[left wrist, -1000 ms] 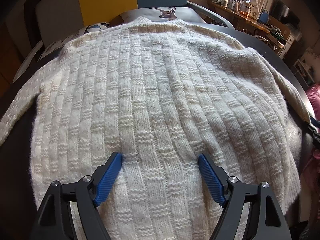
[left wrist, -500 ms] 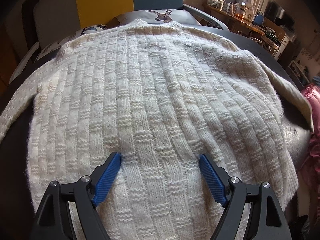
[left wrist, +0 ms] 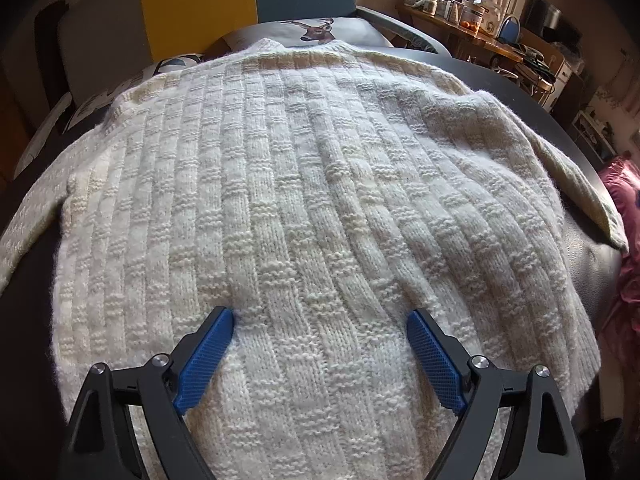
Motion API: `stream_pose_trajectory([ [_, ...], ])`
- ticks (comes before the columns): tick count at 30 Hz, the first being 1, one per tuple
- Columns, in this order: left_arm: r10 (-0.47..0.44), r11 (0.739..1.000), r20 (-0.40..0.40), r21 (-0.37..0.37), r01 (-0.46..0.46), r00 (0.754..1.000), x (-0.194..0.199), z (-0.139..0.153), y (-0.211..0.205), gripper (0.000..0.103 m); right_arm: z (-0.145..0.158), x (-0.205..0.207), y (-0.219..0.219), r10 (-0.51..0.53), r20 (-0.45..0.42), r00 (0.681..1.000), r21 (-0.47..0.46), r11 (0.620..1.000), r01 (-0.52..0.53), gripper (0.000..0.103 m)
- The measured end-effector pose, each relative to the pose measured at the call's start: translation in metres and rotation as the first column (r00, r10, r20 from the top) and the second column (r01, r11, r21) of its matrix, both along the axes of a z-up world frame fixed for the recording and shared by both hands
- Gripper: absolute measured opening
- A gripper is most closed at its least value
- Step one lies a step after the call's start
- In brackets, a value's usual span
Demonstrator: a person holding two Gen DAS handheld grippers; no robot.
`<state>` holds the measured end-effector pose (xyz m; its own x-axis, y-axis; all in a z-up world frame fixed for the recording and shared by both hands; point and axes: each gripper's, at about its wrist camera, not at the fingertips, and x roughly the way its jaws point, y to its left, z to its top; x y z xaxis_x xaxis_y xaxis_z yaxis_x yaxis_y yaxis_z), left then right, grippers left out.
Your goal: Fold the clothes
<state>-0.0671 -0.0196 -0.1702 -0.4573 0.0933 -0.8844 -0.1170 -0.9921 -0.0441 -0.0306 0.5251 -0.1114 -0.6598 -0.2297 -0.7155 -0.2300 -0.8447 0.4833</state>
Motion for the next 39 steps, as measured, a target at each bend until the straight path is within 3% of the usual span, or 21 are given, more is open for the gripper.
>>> stream_pose_trajectory([
  [1, 0.000, 1.000, -0.001, -0.002, 0.000, 1.000, 0.000, 0.000, 0.000, 0.090, -0.012, 0.018, 0.007, -0.048, -0.008, 0.999, -0.085, 0.995, 0.047, 0.026],
  [4, 0.006, 1.000, 0.002, -0.007, -0.006, 1.000, 0.000, 0.000, 0.000, 0.090, -0.042, 0.047, 0.015, -0.180, 0.010, 0.984, -0.211, 0.961, 0.178, 0.029],
  [7, 0.011, 1.000, 0.003, -0.007, -0.011, 1.000, -0.001, 0.001, 0.001, 0.090, -0.070, 0.054, 0.022, -0.284, 0.026, 0.958, -0.369, 0.888, 0.274, 0.029],
  [11, 0.011, 1.000, 0.000, -0.008, -0.011, 1.000, -0.002, 0.001, 0.003, 0.090, -0.098, 0.040, 0.022, -0.375, 0.042, 0.926, -0.510, 0.789, 0.343, 0.028],
  [14, 0.010, 1.000, -0.002, -0.008, -0.010, 1.000, -0.002, 0.002, 0.004, 0.090, -0.110, 0.034, 0.017, -0.439, -0.017, 0.898, -0.583, 0.734, 0.348, 0.026],
  [15, 0.008, 1.000, -0.005, -0.010, -0.008, 1.000, -0.002, 0.002, 0.005, 0.090, -0.110, 0.030, 0.013, -0.426, -0.049, 0.903, -0.580, 0.748, 0.322, 0.026],
  [16, 0.004, 1.000, -0.009, -0.011, -0.004, 1.000, -0.002, 0.003, 0.005, 0.090, -0.105, 0.025, 0.008, -0.403, -0.049, 0.914, -0.527, 0.788, 0.319, 0.022],
  [17, 0.005, 1.000, -0.008, -0.005, -0.005, 1.000, -0.002, 0.004, 0.004, 0.089, -0.101, 0.019, 0.004, -0.379, -0.049, 0.924, -0.472, 0.824, 0.313, 0.012],
  [21, 0.013, 0.999, 0.003, 0.029, -0.013, 1.000, -0.003, 0.008, -0.007, 0.082, -0.064, 0.007, -0.005, -0.316, -0.094, 0.944, -0.305, 0.912, 0.275, 0.006],
  [27, 0.060, 0.990, 0.020, 0.123, -0.062, 0.998, -0.007, 0.019, -0.029, 0.081, 0.058, 0.026, -0.008, -0.237, -0.321, 0.917, -0.146, 0.969, 0.199, 0.006],
  [29, 0.073, 0.987, 0.022, 0.141, -0.075, 0.997, -0.013, 0.023, -0.032, 0.081, 0.083, 0.017, 0.000, -0.240, -0.331, 0.913, -0.096, 0.971, 0.221, 0.006],
  [31, 0.068, 0.988, 0.008, 0.140, -0.068, 0.998, -0.020, 0.029, -0.031, 0.081, 0.090, -0.009, 0.012, -0.255, -0.286, 0.924, -0.024, 0.966, 0.259, 0.006],
  [35, 0.055, 0.993, -0.022, 0.104, -0.052, 0.998, -0.038, 0.039, -0.023, 0.081, 0.059, -0.056, 0.039, -0.281, -0.145, 0.949, 0.009, 0.958, 0.285, 0.010],
  [37, 0.041, 0.995, -0.039, 0.097, -0.037, 0.998, -0.046, 0.046, -0.018, 0.081, 0.046, -0.057, 0.035, -0.230, -0.131, 0.964, 0.007, 0.973, 0.233, 0.024],
  [39, -0.094, 0.993, -0.110, 0.058, 0.101, 0.989, -0.040, 0.055, 0.013, 0.081, 0.035, -0.050, 0.025, -0.143, -0.142, 0.980, -0.021, 0.990, 0.141, 0.027],
])
